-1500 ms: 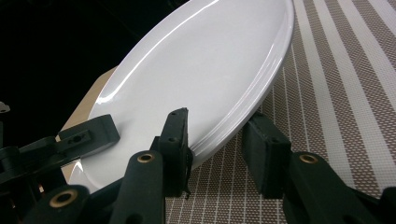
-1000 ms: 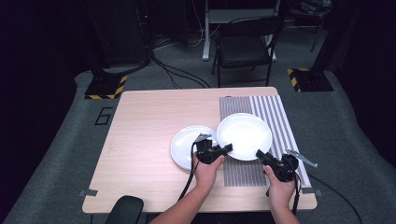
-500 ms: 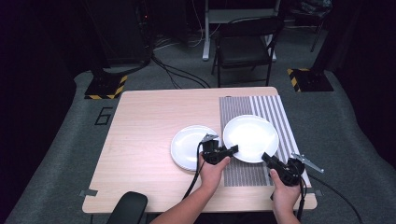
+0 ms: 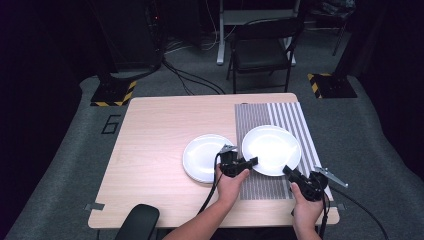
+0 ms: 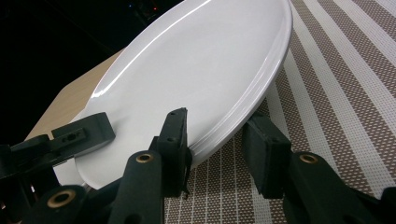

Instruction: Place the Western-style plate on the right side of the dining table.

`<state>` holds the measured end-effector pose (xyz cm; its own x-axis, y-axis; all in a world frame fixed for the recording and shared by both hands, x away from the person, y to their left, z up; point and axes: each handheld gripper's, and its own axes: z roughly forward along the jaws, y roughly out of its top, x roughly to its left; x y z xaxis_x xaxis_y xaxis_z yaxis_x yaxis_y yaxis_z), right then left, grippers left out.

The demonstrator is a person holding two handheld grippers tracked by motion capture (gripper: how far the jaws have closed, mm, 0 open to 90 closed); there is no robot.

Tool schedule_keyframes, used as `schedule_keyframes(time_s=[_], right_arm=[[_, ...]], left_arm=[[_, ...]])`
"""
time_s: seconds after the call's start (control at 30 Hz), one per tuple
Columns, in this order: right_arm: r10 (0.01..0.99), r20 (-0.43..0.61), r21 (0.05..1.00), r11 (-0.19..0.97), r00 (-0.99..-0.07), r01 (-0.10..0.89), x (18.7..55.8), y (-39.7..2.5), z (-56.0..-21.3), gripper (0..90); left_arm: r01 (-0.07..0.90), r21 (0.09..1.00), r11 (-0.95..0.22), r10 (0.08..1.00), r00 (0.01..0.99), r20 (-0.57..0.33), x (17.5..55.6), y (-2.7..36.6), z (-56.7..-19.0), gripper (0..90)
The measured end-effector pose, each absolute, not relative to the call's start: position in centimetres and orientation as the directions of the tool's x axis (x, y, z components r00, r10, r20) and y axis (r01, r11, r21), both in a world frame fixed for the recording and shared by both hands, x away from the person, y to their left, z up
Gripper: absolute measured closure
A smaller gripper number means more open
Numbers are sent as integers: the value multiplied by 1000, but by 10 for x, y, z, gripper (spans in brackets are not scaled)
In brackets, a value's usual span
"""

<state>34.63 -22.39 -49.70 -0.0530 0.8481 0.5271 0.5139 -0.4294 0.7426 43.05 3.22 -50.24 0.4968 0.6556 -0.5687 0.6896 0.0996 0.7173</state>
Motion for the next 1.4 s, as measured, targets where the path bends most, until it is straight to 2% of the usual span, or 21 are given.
schedule_keyframes(time_s=[1.4], right_arm=[[858, 514, 726, -433, -2, 534, 371, -231, -511, 612]], left_arm=[[702, 705, 103, 676, 471, -567, 454, 18, -520, 586]])
